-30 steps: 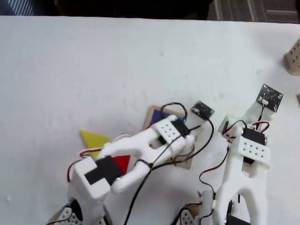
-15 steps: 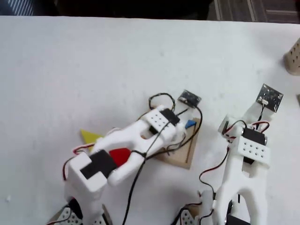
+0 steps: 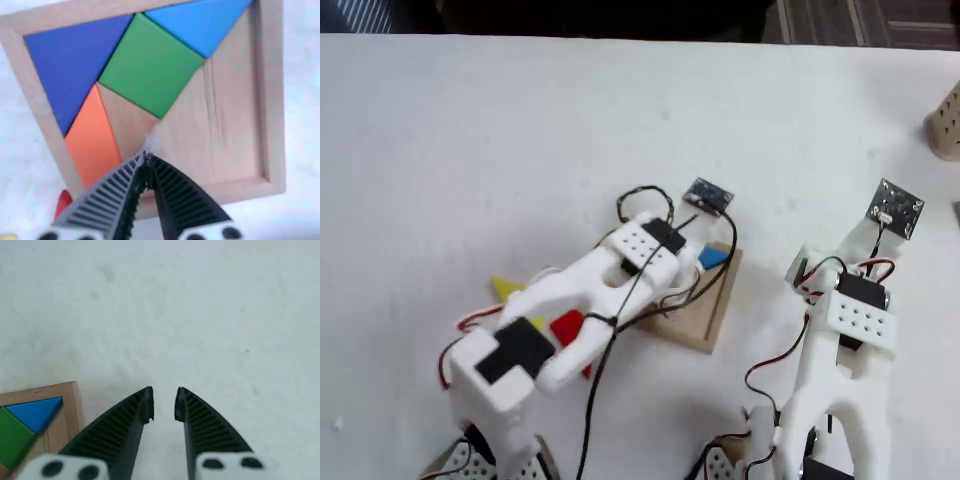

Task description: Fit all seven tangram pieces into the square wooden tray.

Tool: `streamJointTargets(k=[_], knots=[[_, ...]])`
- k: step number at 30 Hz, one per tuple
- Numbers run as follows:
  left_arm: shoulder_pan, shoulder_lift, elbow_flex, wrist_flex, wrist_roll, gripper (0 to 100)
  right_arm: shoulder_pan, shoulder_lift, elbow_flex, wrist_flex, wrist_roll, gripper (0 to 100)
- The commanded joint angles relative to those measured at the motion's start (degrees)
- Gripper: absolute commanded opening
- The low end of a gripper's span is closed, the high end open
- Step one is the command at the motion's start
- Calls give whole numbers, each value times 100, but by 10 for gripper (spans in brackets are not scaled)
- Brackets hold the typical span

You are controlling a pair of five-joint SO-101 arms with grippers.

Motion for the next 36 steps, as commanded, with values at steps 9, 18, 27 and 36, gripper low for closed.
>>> streamJointTargets(k=[9, 18, 27, 36], knots=[[-1033, -2316, 730, -44, -1310, 23, -48, -136, 26, -92, 79, 80], [-3521, -3002, 1591, -1345, -466, 24, -75, -136, 35, -92, 79, 80], [-4462, -3011, 2523, -1125, -686, 24, -84, -136, 35, -92, 79, 80], [-4708, -3688, 2980, -563, -1116, 24, -198, -136, 35, -92, 88, 80]])
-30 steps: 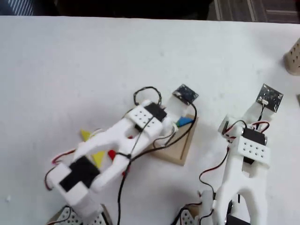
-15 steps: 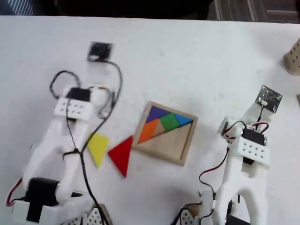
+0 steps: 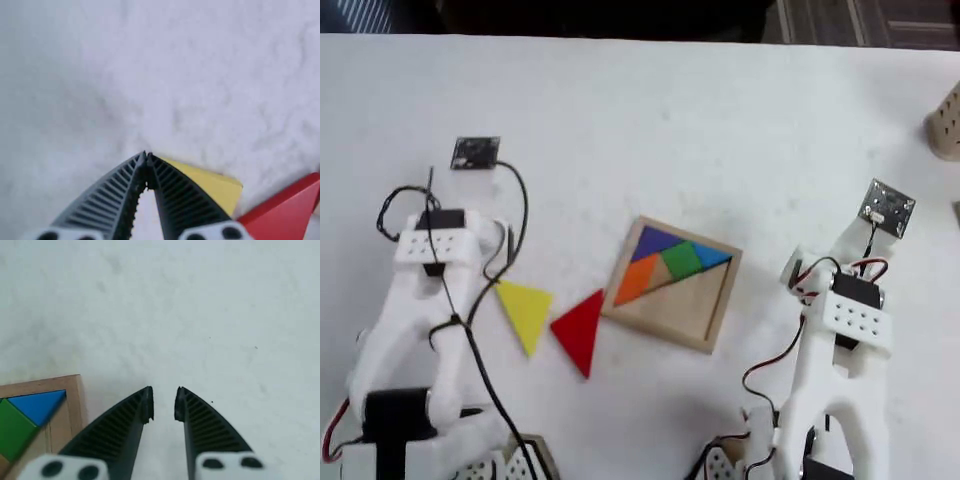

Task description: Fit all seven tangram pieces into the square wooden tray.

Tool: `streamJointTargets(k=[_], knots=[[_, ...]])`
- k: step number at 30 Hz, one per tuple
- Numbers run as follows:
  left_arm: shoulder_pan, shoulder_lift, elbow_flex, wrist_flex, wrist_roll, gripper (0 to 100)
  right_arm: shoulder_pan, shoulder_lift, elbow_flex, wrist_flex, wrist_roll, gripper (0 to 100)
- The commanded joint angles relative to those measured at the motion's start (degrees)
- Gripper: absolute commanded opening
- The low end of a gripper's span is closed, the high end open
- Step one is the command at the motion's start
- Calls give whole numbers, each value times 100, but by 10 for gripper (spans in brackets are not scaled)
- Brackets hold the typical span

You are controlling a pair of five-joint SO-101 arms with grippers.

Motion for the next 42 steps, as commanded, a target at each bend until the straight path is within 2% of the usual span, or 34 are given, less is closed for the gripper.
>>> streamJointTargets(k=[1, 4, 7, 10, 13, 15, 20, 22, 27, 31, 42], knots=[[40, -884, 343, 26, -35, 24, -57, -136, -35, -92, 70, 81], [374, -1807, 949, 9, -44, 24, -57, -136, -35, -92, 70, 81], [673, -2580, 1574, -378, -18, 24, -66, -136, -35, -92, 70, 81], [1033, -2879, 1890, -492, -9, 24, -66, -136, -26, -92, 70, 82], [1068, -2782, 1864, -457, 0, 32, -66, -136, -26, -92, 70, 82], [1068, -2651, 1802, -378, 53, 88, -66, -136, -26, -92, 70, 82], [1024, -2299, 1741, -220, 1152, 334, -66, -136, -26, -92, 70, 83], [796, -2281, 1644, -123, 1512, 370, -66, -136, -26, -92, 70, 83], [268, -2229, 1512, 62, 1890, 334, -66, -136, -26, -92, 70, 83], [286, -1947, 1512, 26, 1881, 323, -66, -136, -26, -92, 70, 83], [286, -163, 633, 185, 1916, 321, -66, -136, -26, -92, 70, 83]])
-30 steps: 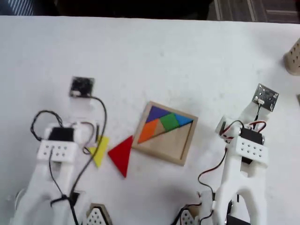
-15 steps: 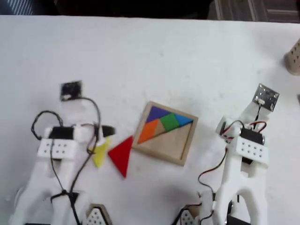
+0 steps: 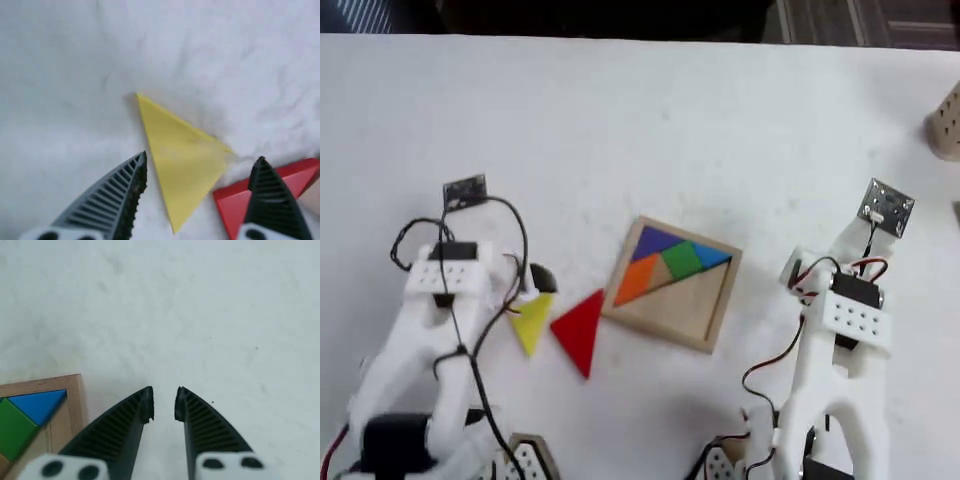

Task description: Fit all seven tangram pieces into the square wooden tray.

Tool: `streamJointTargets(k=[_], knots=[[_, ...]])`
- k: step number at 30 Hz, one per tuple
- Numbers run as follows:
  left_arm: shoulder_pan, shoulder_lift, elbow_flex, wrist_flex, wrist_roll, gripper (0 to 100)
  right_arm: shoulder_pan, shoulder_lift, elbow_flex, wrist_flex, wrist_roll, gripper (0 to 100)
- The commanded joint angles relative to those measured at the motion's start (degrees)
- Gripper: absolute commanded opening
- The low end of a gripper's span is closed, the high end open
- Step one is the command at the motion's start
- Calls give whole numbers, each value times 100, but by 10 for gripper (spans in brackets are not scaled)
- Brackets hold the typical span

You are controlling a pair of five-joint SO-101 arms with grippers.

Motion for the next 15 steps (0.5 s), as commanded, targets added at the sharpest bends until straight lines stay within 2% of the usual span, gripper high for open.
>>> streamJointTargets(k=[1, 7, 15], knots=[[-31, 391, -475, 44, 79, 321, -57, -136, -26, -92, 53, 83], [-31, 1174, -853, 53, 369, 321, -57, -136, -26, -92, 53, 83], [-22, 1763, -1310, 299, 360, 320, -57, -136, -26, -84, 53, 83]])
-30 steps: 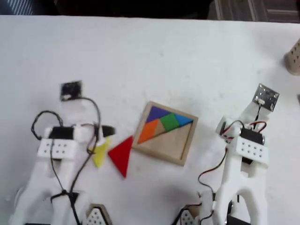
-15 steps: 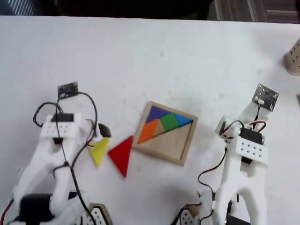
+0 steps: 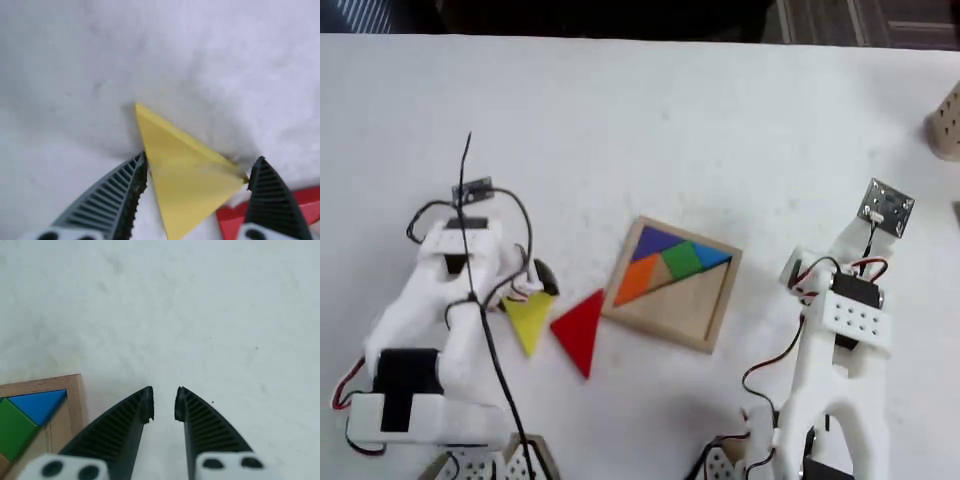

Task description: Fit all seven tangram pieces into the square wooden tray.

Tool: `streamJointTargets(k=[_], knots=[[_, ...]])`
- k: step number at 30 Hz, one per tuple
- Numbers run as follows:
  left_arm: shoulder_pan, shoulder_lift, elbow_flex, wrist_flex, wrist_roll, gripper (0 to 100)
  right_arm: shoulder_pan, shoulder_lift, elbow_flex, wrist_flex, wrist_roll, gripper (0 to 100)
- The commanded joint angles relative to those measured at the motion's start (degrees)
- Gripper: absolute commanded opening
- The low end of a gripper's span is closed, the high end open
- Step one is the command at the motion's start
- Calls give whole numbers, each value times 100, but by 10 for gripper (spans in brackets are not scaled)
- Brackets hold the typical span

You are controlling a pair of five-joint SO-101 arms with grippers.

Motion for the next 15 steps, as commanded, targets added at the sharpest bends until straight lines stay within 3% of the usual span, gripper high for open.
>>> streamJointTargets(k=[1, 8, 15], knots=[[-22, 40, -308, 79, 62, 319, -57, -136, -26, -84, 53, 83], [-4, 66, -325, 53, -255, 144, -57, -136, -26, -75, 53, 82], [224, 66, -290, 79, -316, 190, -57, -136, -18, -75, 53, 82]])
